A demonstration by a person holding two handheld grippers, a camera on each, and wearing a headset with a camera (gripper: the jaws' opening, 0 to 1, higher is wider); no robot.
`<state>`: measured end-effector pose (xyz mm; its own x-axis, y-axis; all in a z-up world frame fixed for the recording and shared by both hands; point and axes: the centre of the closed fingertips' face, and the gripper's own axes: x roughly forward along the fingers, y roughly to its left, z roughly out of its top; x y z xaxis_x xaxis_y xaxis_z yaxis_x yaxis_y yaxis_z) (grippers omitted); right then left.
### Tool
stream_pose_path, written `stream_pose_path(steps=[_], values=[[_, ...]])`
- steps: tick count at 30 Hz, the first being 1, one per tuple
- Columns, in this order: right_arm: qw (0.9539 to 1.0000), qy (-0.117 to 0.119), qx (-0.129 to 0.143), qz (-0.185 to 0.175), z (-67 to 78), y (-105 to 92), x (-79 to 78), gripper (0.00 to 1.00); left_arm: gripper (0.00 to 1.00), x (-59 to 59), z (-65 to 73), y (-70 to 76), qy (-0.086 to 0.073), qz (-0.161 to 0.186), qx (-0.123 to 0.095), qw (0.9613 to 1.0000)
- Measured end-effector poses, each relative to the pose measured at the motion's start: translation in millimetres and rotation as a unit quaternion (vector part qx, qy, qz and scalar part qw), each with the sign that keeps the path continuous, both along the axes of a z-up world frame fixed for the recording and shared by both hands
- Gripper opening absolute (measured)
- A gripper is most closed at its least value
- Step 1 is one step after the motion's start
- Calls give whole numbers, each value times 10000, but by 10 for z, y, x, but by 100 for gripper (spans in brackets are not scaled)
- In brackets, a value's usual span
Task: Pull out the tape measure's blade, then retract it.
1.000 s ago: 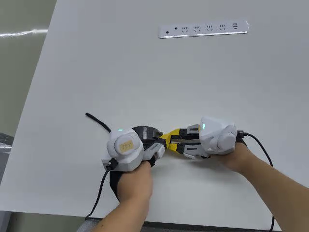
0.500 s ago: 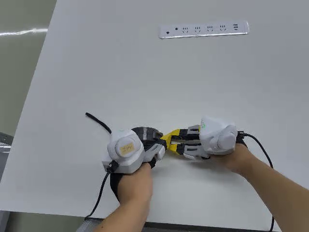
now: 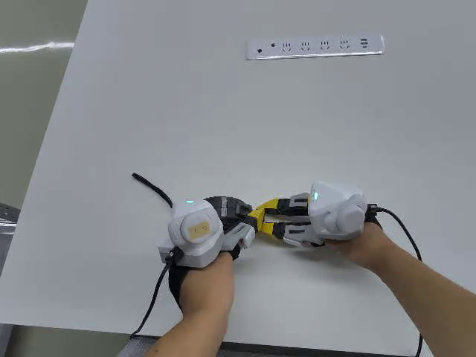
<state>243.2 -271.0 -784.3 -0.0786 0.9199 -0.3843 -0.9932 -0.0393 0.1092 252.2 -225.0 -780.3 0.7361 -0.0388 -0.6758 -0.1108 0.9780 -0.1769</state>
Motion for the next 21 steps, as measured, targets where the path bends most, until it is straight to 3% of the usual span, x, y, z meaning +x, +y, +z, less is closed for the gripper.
stream_pose_path(steps=[8, 21], values=[[10000, 21, 47, 14, 8, -24, 2, 25, 74, -3, 0, -5, -2, -18, -4, 10000], [10000, 50, 41, 27, -1, -11, -12, 25, 74, -5, 5, -11, -19, -56, -3, 10000]])
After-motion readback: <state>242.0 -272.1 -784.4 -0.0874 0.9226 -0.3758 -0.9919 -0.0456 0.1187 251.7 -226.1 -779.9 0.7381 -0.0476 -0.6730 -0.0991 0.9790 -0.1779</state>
